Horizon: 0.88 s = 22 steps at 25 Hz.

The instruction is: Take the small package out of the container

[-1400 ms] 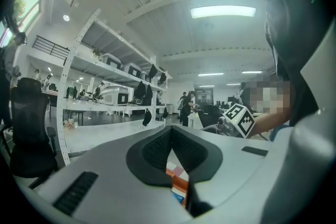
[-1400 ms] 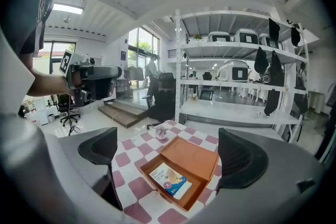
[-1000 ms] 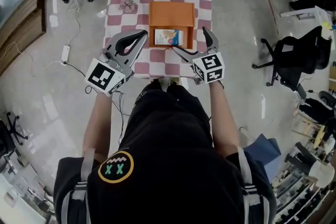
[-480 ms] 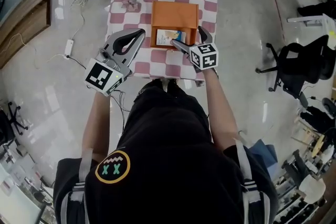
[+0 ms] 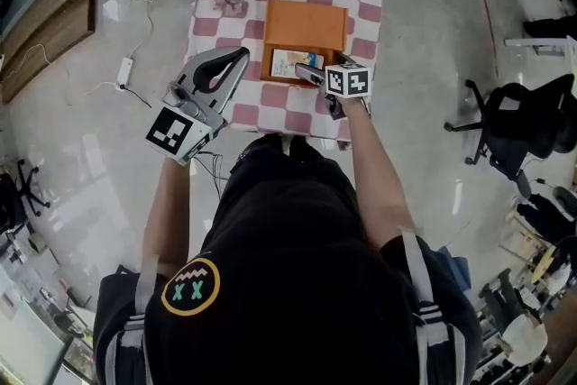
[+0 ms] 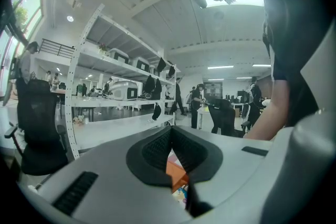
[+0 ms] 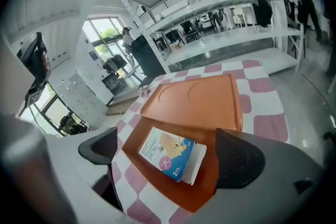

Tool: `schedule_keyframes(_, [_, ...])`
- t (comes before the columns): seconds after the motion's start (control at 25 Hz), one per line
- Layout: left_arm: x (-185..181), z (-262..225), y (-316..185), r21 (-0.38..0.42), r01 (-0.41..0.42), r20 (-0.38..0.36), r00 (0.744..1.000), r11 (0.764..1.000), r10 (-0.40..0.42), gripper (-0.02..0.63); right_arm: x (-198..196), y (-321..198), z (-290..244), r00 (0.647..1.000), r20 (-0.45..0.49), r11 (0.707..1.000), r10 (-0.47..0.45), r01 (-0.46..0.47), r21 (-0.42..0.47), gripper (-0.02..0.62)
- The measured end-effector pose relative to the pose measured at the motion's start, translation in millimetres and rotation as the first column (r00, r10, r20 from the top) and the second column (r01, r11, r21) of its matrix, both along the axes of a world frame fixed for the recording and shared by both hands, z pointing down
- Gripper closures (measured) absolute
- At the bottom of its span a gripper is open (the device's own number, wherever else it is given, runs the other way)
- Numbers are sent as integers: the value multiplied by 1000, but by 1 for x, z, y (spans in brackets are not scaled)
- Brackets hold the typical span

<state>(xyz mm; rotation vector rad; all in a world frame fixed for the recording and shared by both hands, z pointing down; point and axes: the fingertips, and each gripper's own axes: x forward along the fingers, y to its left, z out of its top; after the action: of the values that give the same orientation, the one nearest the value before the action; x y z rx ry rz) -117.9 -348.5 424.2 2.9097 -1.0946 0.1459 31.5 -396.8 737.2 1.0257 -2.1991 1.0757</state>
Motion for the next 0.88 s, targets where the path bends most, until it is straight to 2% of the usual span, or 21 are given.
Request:
schedule_keyframes(0.28, [14, -7, -1, -15, 26, -15, 1000, 1000, -26, 589, 5, 7, 31, 997, 52, 983, 49, -39, -177, 0])
schedule_keyframes(0.44, [17, -6, -2, -27, 35, -19, 999, 999, -36, 589, 0, 12, 41, 1000, 17, 967, -26, 29, -255, 6])
schedule_keyframes(0.56, [18, -8, -3, -34, 48, -27, 998, 998, -49, 589, -9, 16, 46, 997, 28, 945, -65, 71, -318, 11])
schedule_keyframes(0.72, [14, -9, -3, -28, 56, -22, 998, 998, -57, 589, -16, 18, 54, 998, 54, 927, -44, 61, -369, 11])
schedule_keyframes(0.88, [10, -10, -1, -50, 79, -34, 996, 996, -81, 589, -21, 16, 60, 995, 96, 909, 8, 33, -415, 41])
